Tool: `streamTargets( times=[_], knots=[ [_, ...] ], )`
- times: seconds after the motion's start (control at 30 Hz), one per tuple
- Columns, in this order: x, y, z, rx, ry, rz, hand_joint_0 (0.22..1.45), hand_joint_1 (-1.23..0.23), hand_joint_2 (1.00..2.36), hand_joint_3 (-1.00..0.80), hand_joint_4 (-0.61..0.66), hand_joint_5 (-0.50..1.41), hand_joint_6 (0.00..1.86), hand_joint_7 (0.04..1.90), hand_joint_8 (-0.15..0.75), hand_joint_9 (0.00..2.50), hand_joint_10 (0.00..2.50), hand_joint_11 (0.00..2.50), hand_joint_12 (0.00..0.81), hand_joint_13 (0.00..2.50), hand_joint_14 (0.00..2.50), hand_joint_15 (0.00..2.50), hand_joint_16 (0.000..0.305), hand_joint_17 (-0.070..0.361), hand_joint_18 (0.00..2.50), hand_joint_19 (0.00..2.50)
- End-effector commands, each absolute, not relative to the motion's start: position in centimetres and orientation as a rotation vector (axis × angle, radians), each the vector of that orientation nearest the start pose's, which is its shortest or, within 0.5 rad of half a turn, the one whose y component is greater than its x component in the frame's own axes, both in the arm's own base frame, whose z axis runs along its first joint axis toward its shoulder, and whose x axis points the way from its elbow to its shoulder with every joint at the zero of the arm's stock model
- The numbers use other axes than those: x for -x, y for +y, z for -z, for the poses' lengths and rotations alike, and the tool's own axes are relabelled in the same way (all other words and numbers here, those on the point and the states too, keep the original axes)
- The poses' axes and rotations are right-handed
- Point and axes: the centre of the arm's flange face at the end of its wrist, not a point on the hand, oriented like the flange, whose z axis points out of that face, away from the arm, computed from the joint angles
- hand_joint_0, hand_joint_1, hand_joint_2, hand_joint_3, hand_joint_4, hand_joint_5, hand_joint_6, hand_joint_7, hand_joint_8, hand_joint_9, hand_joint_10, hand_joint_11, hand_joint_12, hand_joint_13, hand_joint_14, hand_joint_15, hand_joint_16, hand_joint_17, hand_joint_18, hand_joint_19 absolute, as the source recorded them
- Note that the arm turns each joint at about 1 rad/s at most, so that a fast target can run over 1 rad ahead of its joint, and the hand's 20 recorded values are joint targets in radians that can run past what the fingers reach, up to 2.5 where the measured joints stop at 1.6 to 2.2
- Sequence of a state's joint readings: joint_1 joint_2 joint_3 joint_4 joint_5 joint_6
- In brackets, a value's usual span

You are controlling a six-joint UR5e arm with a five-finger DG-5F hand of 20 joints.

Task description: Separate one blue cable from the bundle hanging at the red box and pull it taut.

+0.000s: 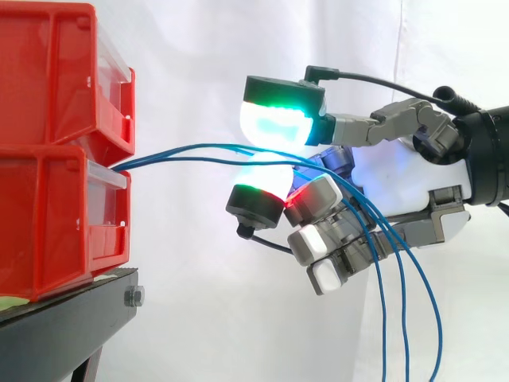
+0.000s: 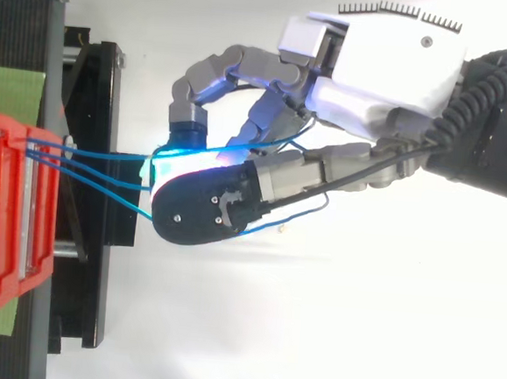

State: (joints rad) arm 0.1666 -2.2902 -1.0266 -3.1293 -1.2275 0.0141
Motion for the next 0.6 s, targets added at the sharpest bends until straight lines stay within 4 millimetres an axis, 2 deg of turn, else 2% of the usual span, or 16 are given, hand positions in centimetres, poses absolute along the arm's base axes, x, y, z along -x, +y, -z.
streamTargets(
  times=[0.0, 0.07, 0.13, 0.3, 0.43, 0.5, 0.53, 0.57],
  knots=[
    [-75.8, -4.0, -29.4, -1.38, 1.216, -0.967, 0.75, -0.91, 1.0, -0.5, 0.15, -0.18, 0.92, 1.17, 0.379, 1.13, 0.02, 1.2, 0.367, 1.04, 0.02, 0.68, 0.046, 0.104, 0.91, 0.57],
    [-75.6, -3.9, -28.4, -1.38, 1.216, -0.969, 0.69, -0.89, 1.0, -0.5, 0.16, -0.17, 0.92, 1.15, 0.384, 1.14, 0.02, 1.2, 0.365, 1.04, 0.03, 0.69, 0.046, 0.103, 0.91, 0.58],
    [-75.6, -4.0, -28.3, -1.376, 1.207, -0.974, 0.59, -0.86, 1.0, -0.5, 0.17, -0.16, 0.91, 1.17, 0.39, 1.17, 0.02, 1.21, 0.377, 1.05, 0.02, 0.7, 0.046, 0.103, 0.91, 0.61],
    [-76.2, -4.0, -28.3, -1.346, 1.164, -1.011, 0.5, -0.78, 1.0, -0.5, 0.18, -0.16, 0.9, 1.15, 0.415, 1.19, 0.02, 1.19, 0.405, 1.08, 0.02, 0.69, 0.051, 0.114, 0.97, 0.62],
    [-76.2, -3.9, -28.4, -1.341, 1.161, -1.013, 0.5, -0.65, 1.0, -0.5, 0.19, -0.16, 0.88, 1.12, 0.411, 1.19, 0.02, 1.16, 0.405, 1.08, 0.02, 0.68, 0.051, 0.115, 0.97, 0.63],
    [-76.2, -3.9, -28.3, -1.341, 1.162, -1.012, 0.54, -0.57, 1.0, -0.5, 0.18, -0.16, 0.88, 1.12, 0.403, 1.19, 0.02, 1.17, 0.398, 1.07, 0.02, 0.69, 0.049, 0.11, 0.95, 0.64],
    [-76.2, -3.9, -28.4, -1.341, 1.161, -1.013, 0.6, -0.53, 1.0, -0.5, 0.18, -0.16, 0.87, 1.14, 0.396, 1.19, 0.02, 1.17, 0.391, 1.07, 0.02, 0.69, 0.047, 0.106, 0.94, 0.65],
    [-76.2, -3.9, -28.4, -1.341, 1.161, -1.013, 0.61, -0.53, 1.0, -0.5, 0.17, -0.16, 0.87, 1.14, 0.391, 1.18, 0.02, 1.16, 0.389, 1.07, 0.02, 0.7, 0.047, 0.106, 0.94, 0.66]
  ],
)
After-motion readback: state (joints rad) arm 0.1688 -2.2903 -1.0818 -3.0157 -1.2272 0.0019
